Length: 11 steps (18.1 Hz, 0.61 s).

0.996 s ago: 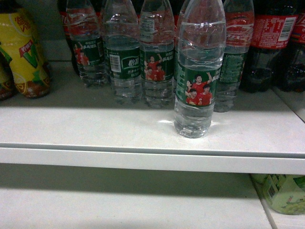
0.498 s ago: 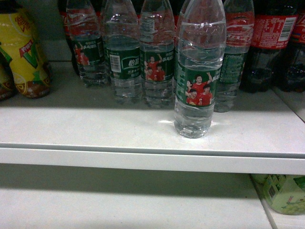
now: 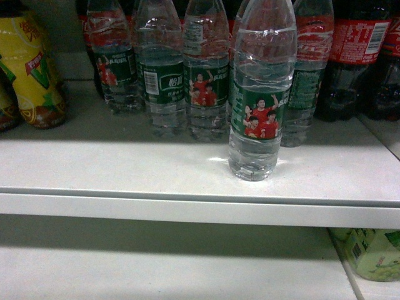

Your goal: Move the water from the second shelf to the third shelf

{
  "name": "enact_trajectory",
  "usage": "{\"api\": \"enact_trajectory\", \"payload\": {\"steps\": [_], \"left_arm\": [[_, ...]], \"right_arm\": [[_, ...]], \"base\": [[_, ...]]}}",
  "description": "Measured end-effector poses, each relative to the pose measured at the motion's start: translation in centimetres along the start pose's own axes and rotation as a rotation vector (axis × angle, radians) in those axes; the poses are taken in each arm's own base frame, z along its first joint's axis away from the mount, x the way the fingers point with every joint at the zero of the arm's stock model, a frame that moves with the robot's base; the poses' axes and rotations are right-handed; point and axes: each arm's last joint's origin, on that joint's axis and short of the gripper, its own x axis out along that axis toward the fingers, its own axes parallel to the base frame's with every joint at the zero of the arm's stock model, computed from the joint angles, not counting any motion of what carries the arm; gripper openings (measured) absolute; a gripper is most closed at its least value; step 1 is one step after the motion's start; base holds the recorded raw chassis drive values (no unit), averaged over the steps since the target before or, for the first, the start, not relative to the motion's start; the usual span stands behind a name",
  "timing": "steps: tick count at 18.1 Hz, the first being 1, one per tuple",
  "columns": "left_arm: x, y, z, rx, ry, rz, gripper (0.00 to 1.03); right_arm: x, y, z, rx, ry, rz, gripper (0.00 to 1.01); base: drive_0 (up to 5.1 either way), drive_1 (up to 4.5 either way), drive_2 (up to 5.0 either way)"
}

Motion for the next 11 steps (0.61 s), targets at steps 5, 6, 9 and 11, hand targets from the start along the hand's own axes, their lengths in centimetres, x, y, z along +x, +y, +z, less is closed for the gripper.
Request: {"api": "enact_trajectory", "payload": {"steps": [5,6,9,11], "left_arm": [[0.0,0.0,0.0,0.0,0.0,0.0,0.98],[0.0,0.0,0.0,0.0,0.0,0.0,0.98],[0.0,0.0,0.0,0.0,0.0,0.0,0.98],[0.0,0.0,0.0,0.0,0.0,0.0,0.98]], "right_arm": [[2.9,2.3,-0.1,-0.017,0.021,0.087,0.98],[3.2,2.5,-0.2,-0.018,0.027,0.096,0.98],[4.6,3.6,-0.9,-0.026,0.07,0.129,0.98],[6.1,4.1,-1.0,-0.031,0.095,0.108,0.98]], "base": [[0.0,0.0,0.0],[0.0,0.0,0.0],[0.0,0.0,0.0],[0.0,0.0,0.0]]}}
